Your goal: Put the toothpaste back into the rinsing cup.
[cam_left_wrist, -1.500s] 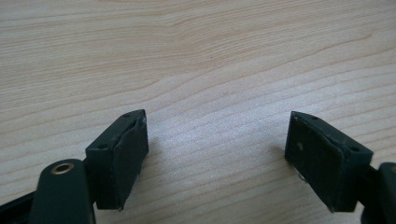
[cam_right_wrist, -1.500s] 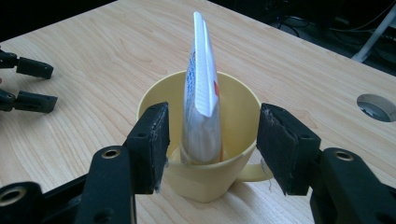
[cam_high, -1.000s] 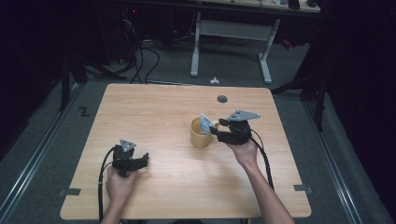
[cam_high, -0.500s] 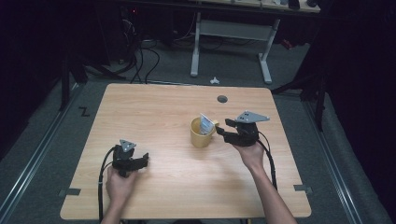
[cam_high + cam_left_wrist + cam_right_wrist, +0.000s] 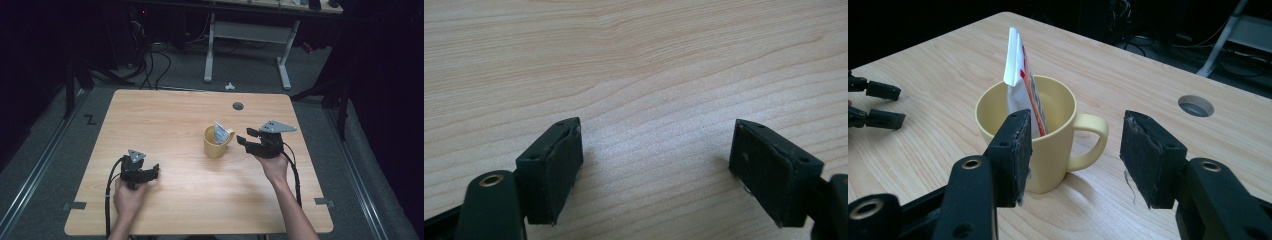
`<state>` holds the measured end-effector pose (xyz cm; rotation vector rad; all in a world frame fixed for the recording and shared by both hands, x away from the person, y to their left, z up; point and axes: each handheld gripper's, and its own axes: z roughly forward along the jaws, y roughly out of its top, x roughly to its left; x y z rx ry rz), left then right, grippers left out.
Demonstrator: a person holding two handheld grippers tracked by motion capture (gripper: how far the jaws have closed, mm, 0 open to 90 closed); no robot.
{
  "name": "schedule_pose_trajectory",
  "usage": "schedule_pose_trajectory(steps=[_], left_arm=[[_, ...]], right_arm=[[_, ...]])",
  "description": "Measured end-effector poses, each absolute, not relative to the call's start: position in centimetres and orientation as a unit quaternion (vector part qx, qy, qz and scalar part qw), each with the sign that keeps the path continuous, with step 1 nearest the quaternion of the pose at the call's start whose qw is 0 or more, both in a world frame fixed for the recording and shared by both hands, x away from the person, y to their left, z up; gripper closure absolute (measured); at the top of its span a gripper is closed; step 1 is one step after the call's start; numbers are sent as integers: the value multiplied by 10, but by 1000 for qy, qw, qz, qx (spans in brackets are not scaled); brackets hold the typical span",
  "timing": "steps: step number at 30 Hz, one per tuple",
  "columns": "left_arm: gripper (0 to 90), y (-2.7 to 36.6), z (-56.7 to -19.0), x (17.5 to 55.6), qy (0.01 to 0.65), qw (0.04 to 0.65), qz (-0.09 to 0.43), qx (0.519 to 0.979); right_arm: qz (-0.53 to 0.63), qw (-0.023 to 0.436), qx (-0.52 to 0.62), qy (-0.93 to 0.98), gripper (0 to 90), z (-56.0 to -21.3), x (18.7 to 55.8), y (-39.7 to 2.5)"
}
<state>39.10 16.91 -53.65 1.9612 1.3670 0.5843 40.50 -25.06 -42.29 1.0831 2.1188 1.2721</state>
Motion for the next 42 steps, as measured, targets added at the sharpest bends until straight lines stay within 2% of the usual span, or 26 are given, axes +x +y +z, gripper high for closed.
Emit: schedule_pose_trajectory(steps=[42], left_arm=[[218,169,-536,391,524,334,224,751]], right_arm=[[476,252,435,722,480,-425,380,-299]])
